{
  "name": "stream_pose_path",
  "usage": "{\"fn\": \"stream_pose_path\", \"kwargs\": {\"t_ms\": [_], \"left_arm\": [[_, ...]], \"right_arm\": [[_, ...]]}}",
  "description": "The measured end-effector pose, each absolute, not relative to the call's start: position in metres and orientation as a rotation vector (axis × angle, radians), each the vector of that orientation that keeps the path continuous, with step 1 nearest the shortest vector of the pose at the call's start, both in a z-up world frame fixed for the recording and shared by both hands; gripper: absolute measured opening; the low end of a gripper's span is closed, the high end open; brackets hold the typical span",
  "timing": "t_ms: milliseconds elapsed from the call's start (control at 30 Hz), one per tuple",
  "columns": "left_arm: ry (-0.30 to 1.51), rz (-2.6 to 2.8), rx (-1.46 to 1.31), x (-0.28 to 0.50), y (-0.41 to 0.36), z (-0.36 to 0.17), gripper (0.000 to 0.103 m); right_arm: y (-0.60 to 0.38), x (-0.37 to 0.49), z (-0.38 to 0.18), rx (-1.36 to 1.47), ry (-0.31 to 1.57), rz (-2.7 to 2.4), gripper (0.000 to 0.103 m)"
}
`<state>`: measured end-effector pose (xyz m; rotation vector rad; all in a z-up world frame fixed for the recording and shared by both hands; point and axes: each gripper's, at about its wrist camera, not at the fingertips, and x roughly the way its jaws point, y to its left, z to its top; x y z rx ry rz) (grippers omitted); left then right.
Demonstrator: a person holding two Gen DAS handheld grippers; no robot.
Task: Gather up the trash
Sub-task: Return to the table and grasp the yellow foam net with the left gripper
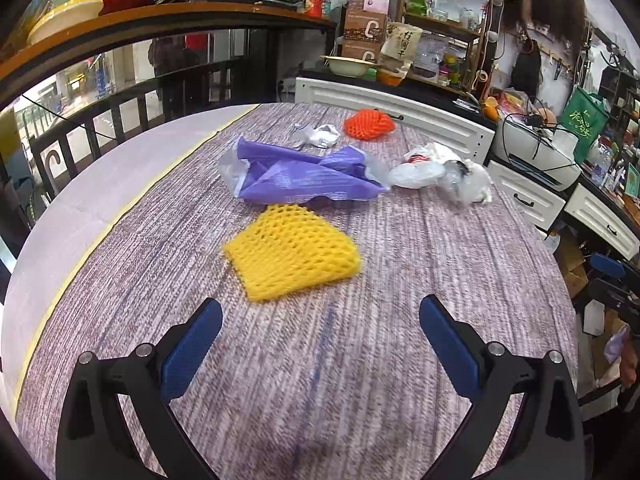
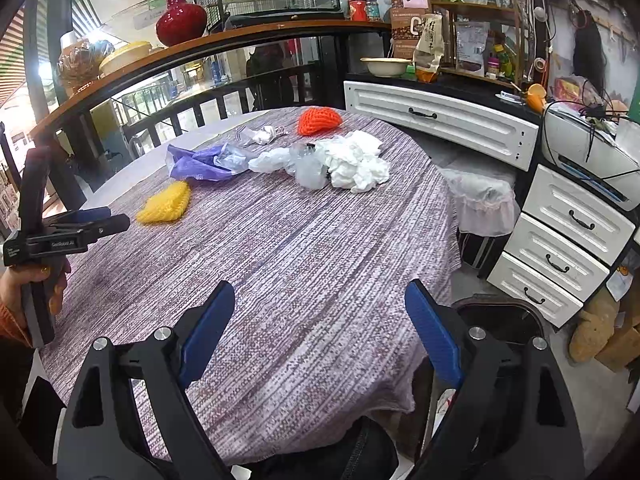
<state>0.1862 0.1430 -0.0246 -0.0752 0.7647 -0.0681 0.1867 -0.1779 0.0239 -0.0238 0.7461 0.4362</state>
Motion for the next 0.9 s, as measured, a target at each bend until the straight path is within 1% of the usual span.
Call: {"fn": "stream_pose_path", "kwargs": {"t_ms": [433,500,533,600,667,700,767,800,833,867,900], "left_arm": [[0.866,-0.102,-0.015,0.251,0.136,-0.044,0.098],[0.888,-0.092,0.003,0.257,0.136,-0.049,0.095],[0.887,-0.082,0.006,0.259,0.137,-0.050,0.089],[0.882,-0.076,-0.016,0.261,0.143,-0.051,0.083],[0.869,-0.065,-0.056,0.259,0.152,-0.048,0.067],[0.864,-0.066,-0.077,0.258,0.156,-0.046,0.063],[0.857,-0.074,-0.117,0.256,0.165,-0.044,0.043],[0.855,-0.073,-0.125,0.255,0.169,-0.044,0.037],[0.854,-0.071,-0.126,0.255,0.170,-0.044,0.028],[0.852,-0.069,-0.132,0.254,0.172,-0.044,0.023],[0.848,-0.072,-0.147,0.253,0.175,-0.044,0.022]], "right_arm": [[-0.150,0.211,0.023,-0.049,0.762,0.455,0.086],[-0.143,0.216,0.025,-0.053,0.760,0.462,0.086],[-0.139,0.218,0.025,-0.054,0.759,0.466,0.086],[-0.132,0.221,0.028,-0.058,0.752,0.479,0.086],[-0.124,0.225,0.029,-0.065,0.743,0.491,0.086],[-0.119,0.227,0.030,-0.069,0.742,0.499,0.086],[-0.109,0.233,0.031,-0.075,0.744,0.517,0.086],[-0.104,0.235,0.030,-0.078,0.747,0.527,0.086],[-0.100,0.236,0.030,-0.081,0.749,0.536,0.086],[-0.095,0.238,0.030,-0.085,0.751,0.544,0.086],[-0.088,0.240,0.031,-0.093,0.752,0.554,0.086]]}}
